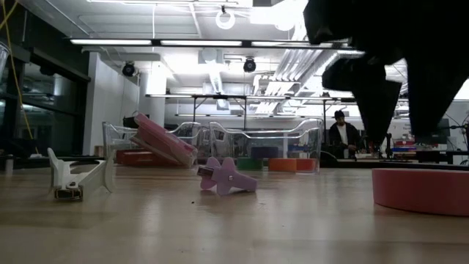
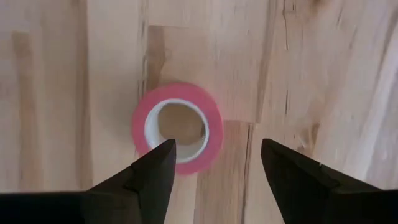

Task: Pick and place Stapler, Stapler remover, tape
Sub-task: Put the pink tape into the top right transparent bin

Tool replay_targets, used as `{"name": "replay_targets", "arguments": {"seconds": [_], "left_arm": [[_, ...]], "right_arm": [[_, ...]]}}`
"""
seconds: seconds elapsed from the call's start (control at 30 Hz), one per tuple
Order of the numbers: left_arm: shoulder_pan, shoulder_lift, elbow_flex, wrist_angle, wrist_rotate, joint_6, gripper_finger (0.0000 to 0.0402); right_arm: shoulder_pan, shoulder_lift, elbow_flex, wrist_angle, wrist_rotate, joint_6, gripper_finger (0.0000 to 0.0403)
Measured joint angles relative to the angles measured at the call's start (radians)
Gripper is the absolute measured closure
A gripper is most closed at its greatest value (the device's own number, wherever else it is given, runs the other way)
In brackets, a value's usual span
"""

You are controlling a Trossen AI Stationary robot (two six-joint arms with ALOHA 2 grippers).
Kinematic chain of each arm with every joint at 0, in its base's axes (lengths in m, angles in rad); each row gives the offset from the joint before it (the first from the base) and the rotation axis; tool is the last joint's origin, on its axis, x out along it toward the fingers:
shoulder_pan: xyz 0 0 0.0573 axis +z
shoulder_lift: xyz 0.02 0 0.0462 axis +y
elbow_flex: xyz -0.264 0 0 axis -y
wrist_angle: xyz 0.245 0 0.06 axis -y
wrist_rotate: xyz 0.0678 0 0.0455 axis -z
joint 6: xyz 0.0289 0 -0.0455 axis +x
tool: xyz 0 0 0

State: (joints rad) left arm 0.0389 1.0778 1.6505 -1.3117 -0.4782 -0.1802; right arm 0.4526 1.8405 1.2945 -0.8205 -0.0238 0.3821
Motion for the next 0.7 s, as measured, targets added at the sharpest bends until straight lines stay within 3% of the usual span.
{"name": "replay_targets", "arguments": {"seconds": [0.7], "left_arm": [[0.000,0.000,0.000,0.000,0.000,-0.008,0.0128]], "right_arm": [[-0.001,0.098,0.000,0.084,0.044,-0.052,0.0186]]}}
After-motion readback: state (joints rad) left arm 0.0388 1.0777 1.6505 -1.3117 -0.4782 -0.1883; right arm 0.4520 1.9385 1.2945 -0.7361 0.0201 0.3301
